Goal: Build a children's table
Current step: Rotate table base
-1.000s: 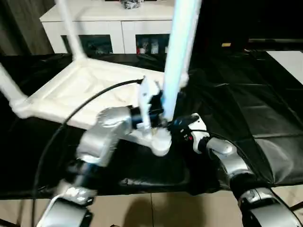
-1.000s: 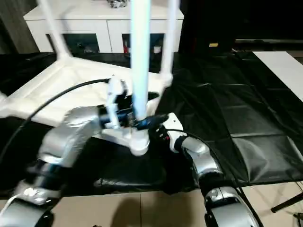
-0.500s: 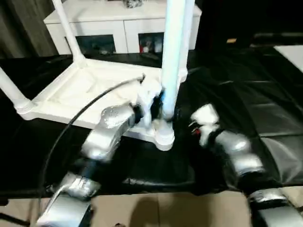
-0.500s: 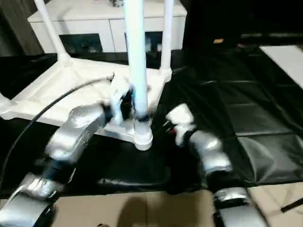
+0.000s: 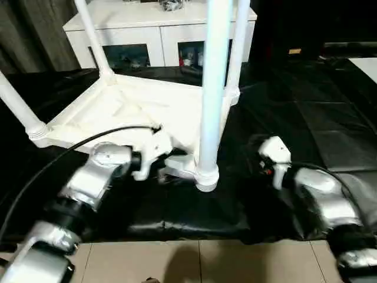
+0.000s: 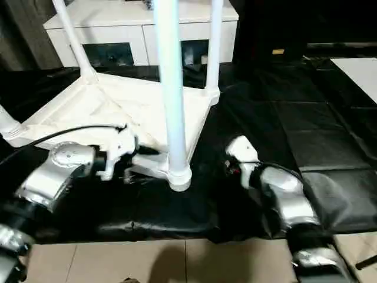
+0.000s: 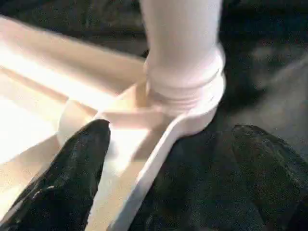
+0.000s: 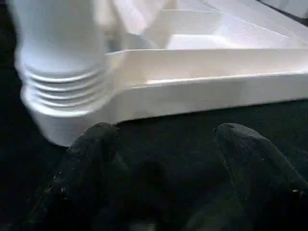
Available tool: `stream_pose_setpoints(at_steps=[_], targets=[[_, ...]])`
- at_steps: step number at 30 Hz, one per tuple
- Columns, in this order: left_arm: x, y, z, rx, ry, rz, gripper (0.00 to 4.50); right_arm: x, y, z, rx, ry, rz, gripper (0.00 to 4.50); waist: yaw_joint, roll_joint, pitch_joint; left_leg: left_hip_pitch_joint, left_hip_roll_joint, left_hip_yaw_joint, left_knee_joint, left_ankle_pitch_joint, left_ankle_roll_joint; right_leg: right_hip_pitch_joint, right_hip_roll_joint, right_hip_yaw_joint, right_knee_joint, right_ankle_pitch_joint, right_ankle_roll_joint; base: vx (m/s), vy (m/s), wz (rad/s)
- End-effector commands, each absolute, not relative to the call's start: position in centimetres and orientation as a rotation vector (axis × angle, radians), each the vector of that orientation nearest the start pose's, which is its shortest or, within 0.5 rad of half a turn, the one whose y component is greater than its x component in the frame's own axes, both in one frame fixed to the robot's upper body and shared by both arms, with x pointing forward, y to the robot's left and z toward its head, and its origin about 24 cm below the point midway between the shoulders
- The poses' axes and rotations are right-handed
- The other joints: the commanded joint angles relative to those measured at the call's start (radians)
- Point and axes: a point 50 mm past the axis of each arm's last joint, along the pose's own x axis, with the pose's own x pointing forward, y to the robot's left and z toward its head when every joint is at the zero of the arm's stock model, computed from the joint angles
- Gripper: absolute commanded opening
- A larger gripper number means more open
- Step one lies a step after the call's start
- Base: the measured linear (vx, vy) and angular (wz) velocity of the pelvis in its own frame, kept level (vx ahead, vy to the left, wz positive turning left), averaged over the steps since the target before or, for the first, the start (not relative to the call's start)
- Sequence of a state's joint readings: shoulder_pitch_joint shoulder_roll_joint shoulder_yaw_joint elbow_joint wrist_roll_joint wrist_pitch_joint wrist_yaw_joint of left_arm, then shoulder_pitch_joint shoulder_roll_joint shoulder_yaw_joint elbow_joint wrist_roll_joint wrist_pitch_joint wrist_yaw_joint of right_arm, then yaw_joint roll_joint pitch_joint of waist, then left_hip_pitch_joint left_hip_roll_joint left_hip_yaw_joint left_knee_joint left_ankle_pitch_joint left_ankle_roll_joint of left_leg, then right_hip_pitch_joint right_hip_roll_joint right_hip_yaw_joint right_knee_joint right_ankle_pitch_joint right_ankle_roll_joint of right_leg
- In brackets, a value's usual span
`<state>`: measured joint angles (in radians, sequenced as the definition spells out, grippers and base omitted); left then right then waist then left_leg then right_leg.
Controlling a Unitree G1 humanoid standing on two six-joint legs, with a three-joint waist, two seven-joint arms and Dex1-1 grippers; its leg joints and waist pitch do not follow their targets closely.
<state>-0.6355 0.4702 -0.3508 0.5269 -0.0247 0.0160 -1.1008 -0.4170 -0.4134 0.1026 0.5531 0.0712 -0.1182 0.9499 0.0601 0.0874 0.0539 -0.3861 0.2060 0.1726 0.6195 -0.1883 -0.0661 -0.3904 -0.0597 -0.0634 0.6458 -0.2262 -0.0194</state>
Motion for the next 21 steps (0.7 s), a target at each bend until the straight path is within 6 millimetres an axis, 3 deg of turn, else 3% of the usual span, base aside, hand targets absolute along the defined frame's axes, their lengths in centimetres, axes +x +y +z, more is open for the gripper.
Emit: stream_pose_setpoints(at_steps=[1,9,17,21], targets=[[33.4,14.6,8.1,0.657,0.319,-1.226,4.08,30.4,-17.8,4.8,-0.358,0.203,1.0,3.66,0.001,-0.011,-0.073,0.013,0.02,-0.01,-0.066,-0.139,0.08,0.049,-0.071,0.044,-0.082,-0.011,-0.233,0.0,0.0,0.0],[34.3,14.8,6.8,0.75,0.392,-1.222,3.37,30.0,-17.6,5.0,-0.379,0.205,1.012,3.66,0.004,-0.004,-0.074,0.012,0.021,-0.012,-0.067,-0.149,0.073,0.054,-0.074,0.044,-0.081,0.007,-0.242,0.0,0.0,0.0],[34.9,15.4,5.8,0.837,0.457,-1.204,2.73,29.5,-17.4,4.9,-0.391,0.216,1.042,3.66,0.004,-0.005,-0.075,0.012,0.021,-0.014,-0.067,-0.166,0.069,0.057,-0.077,0.045,-0.082,0.011,-0.246,0.0,0.0,0.0],[35.0,15.2,5.6,0.755,0.475,-1.193,2.36,29.4,-17.2,4.9,-0.396,0.22,1.049,3.66,0.006,-0.006,-0.074,0.012,0.022,-0.014,-0.067,-0.157,0.074,0.057,-0.079,0.044,-0.082,0.018,-0.257,0.0,0.0,0.0]])
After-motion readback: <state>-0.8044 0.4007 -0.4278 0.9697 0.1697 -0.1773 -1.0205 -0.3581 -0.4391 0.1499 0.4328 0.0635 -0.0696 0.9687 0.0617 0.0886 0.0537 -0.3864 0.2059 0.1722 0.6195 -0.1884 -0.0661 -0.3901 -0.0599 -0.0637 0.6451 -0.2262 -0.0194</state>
